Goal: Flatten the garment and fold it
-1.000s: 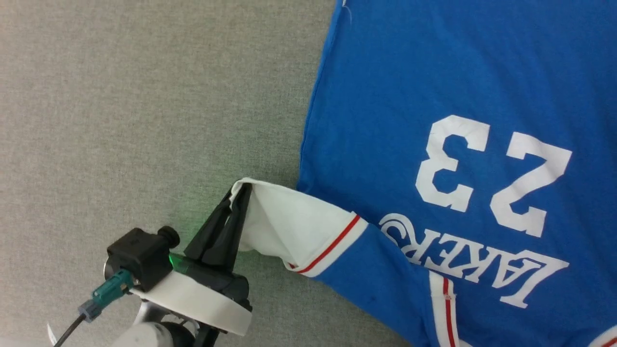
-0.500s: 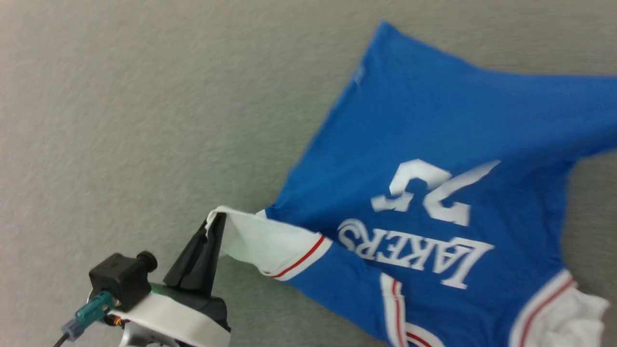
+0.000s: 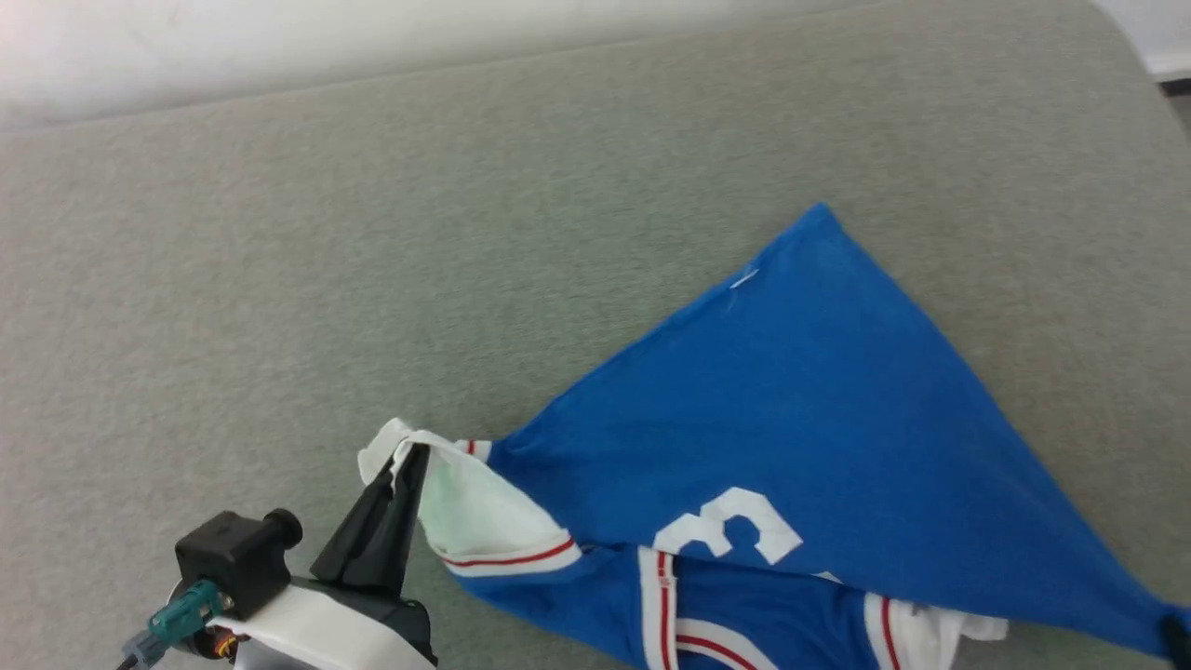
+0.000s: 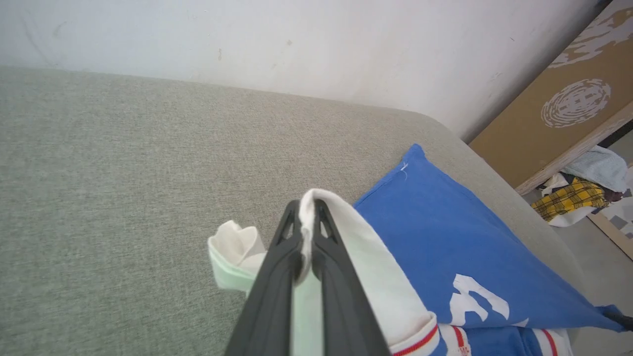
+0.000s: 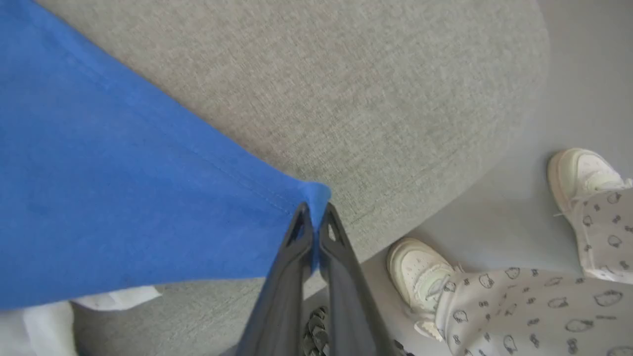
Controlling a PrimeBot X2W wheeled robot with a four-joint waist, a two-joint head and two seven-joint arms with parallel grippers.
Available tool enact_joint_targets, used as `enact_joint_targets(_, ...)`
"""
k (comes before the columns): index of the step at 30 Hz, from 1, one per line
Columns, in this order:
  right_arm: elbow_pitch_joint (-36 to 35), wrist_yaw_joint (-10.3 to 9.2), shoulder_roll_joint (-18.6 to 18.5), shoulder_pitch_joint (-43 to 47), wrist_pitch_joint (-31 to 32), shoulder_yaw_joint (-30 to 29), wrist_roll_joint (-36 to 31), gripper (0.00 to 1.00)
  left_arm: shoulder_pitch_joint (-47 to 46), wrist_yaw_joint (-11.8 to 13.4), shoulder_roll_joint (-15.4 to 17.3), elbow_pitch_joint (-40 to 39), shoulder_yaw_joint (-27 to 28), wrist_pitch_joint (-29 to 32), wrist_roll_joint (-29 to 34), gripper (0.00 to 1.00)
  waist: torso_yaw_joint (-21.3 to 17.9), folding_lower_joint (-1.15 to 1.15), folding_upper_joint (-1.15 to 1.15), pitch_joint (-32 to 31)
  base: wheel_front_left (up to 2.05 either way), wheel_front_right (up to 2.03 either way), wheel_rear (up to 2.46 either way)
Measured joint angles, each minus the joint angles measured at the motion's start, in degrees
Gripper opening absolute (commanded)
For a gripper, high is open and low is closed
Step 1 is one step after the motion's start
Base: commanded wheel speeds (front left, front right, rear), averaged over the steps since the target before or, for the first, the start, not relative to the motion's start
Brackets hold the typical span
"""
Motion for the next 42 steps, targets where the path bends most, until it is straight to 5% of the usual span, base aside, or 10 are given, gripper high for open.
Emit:
enact_joint_targets(1,2.43,0.0,0.35,-0.64,-1.86,0.43,-0.32,0.73,0.0,0.0,0.01,0.03,-0.03,0.03,-0.07,0.0,-0.52,0.01,0.0,-0.22,0.0,0.0,0.0)
enact_joint_targets(2,4.39,-0.01,0.42,-1.33,-3.45,1.12,-0.94,1.0,-0.07,-0.01,0.05,0.05,-0.09,0.13,-0.19,0.0,-0.96,0.01,0.0,-0.45,0.0,0.0,0.0)
enact_joint_targets(6,7.08,-0.02,-0.49,-4.89,-7.24,3.66,-3.02,1.0,-0.63,-0.11,0.25,0.09,-0.41,1.07,-0.24,0.0,-1.85,0.0,0.0,-1.4,0.0,0.0,0.0)
enact_joint_targets(11,0.63,-0.02,-8.29,-10.6,-7.61,6.41,-1.96,1.0,-2.01,-0.57,0.11,0.02,-1.16,1.12,-0.08,0.0,-0.94,0.01,0.0,-1.33,0.0,0.0,0.0)
enact_joint_targets(19,-7.71,-0.01,-18.61,-25.03,3.66,16.58,-0.52,1.0,-5.42,-1.25,-1.52,-0.29,-3.19,1.04,2.15,0.0,2.51,0.02,0.0,1.37,0.0,0.0,0.0)
enact_joint_targets(31,10.63,-0.02,-22.91,-41.7,10.23,30.4,-1.62,1.0,-11.38,-2.58,-5.39,0.02,-6.68,1.58,4.78,0.0,10.86,0.03,0.0,7.26,0.0,0.0,0.0)
enact_joint_targets(40,14.99,-0.02,-26.61,-43.78,9.68,34.18,0.41,1.0,-12.5,-3.21,-6.9,1.16,-7.59,0.87,4.79,0.0,16.17,0.01,0.0,11.84,0.0,0.0,0.0)
enact_joint_targets(41,15.01,-0.02,-27.15,-44.34,10.33,34.3,0.82,0.9,-12.76,-3.21,-7.02,1.25,-7.58,0.65,4.79,0.0,16.54,0.0,0.0,12.34,0.0,0.0,0.0)
enact_joint_targets(42,15.03,-0.02,-27.43,-44.87,11.17,34.35,1.44,0.24,-12.88,-3.22,-7.09,1.38,-7.59,0.53,4.79,0.0,16.88,0.01,0.0,12.82,0.0,0.0,0.0)
